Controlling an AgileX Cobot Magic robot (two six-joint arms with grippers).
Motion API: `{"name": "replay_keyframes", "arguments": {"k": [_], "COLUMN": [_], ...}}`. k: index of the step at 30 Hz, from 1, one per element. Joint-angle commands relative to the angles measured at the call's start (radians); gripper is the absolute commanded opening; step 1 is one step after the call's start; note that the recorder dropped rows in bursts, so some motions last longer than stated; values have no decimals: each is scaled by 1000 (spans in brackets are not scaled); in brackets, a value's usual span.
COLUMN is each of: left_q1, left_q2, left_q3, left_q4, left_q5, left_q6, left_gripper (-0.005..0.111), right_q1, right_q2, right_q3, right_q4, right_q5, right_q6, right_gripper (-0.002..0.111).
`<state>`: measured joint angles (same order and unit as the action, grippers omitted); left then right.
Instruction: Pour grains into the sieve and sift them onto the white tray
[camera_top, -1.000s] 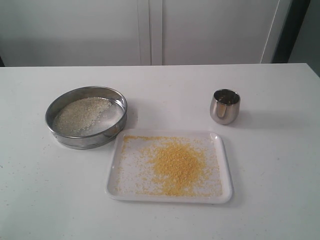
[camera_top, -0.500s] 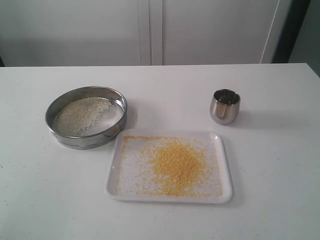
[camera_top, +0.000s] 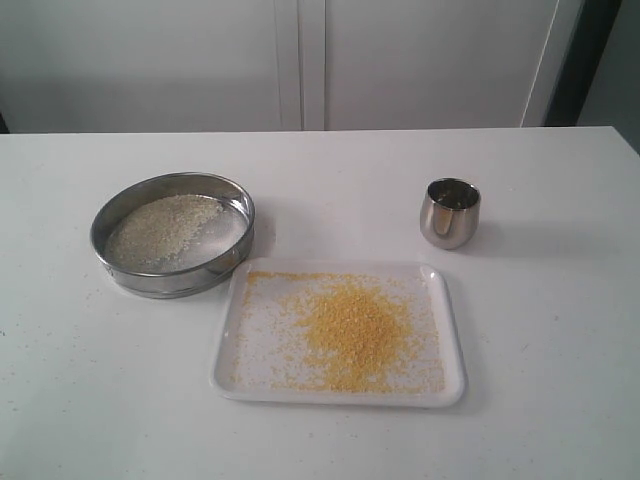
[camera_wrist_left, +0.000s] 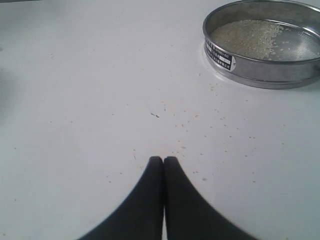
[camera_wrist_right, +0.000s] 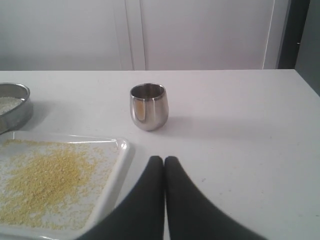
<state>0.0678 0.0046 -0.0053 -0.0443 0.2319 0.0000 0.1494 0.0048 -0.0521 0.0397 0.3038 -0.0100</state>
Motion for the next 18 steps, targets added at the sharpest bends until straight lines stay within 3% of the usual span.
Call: {"name": "replay_keyframes", "arguments": {"k": [1,18], "left_q1": [1,1], "left_q2": [-5,-5], "left_q3": [5,5], "left_q4": [-7,-7], "left_q5": [0,0], "left_q6": [0,0], "left_gripper": [0,0], "right_q1": [-1,-1], "right_q2": [-5,-5], "right_q3": [25,52], "right_q4": [-6,-14], "right_q5": [-21,33], "right_q6": [-11,-13], "right_gripper": [0,0]}}
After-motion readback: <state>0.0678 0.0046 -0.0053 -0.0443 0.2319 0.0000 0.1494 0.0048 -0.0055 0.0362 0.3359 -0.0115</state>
